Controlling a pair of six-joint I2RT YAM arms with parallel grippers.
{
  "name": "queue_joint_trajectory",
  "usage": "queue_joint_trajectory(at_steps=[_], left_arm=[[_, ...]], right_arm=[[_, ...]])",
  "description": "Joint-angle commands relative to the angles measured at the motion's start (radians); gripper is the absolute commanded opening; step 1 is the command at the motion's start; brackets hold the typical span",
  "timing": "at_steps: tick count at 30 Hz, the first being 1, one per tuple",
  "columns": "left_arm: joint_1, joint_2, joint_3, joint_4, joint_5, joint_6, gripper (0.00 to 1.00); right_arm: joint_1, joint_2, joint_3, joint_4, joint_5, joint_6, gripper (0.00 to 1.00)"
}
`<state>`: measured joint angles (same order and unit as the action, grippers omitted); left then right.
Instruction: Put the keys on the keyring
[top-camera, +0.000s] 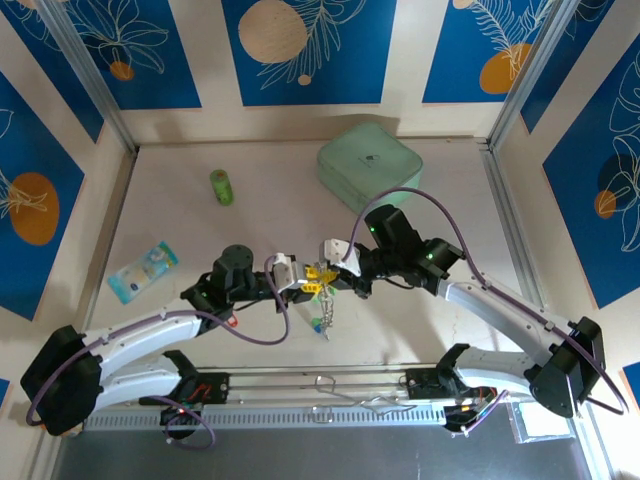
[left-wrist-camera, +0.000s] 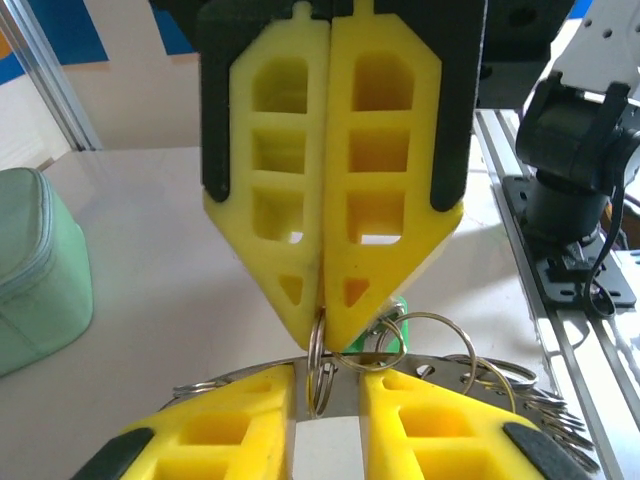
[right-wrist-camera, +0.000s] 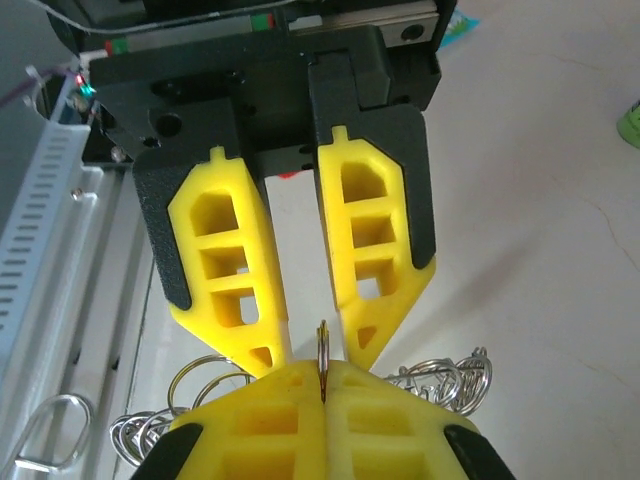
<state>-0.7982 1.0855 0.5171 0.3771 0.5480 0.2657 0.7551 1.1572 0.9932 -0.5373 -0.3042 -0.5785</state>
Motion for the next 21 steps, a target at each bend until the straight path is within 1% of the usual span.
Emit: queue_joint_trajectory(at_steps=[1, 7, 9, 11, 12, 13, 14, 15, 17, 21], left_arm=[[-0.017, -0.006, 0.061, -0.135, -0.002, 0.084, 0.16], [-0.018, 0.012, 0.089, -0.143, 0.009, 0.101, 0.16], [-0.018, 0.013, 0.091, -0.132, 0.012, 0.1, 0.1], [-0.019, 0.009, 0.085, -0.107, 0.005, 0.092, 0.01], [-0.018, 0.007, 0.082, -0.099, 0.004, 0.089, 0.0], [-0.018, 0.003, 0.074, -0.085, 0.002, 0.086, 0.0], [-0.019, -0.001, 0.064, -0.064, -0.004, 0.077, 0.0], [-0.019, -0.005, 0.053, -0.043, -0.006, 0.066, 0.0], [-0.019, -0.014, 0.022, 0.021, -0.008, 0.04, 0.0], [-0.019, -0.013, -0.03, 0.134, -0.004, -0.011, 0.0]], right_arm=[[0.04, 0.029, 0.068, -0.111, 0.067, -0.087, 0.0], [0.091, 0.064, 0.12, -0.153, 0.101, -0.117, 0.0], [0.105, 0.075, 0.13, -0.165, 0.109, -0.121, 0.0], [0.1, 0.068, 0.124, -0.149, 0.086, -0.104, 0.0], [0.09, 0.055, 0.11, -0.124, 0.074, -0.088, 0.0], [0.074, 0.033, 0.086, -0.09, 0.055, -0.067, 0.08], [0.052, 0.005, 0.058, -0.051, 0.03, -0.041, 0.21], [0.032, -0.021, 0.03, -0.016, 0.004, -0.014, 0.28], [-0.02, -0.08, -0.037, 0.061, -0.05, 0.043, 0.36], [-0.054, -0.155, -0.137, 0.141, -0.069, 0.123, 0.38]])
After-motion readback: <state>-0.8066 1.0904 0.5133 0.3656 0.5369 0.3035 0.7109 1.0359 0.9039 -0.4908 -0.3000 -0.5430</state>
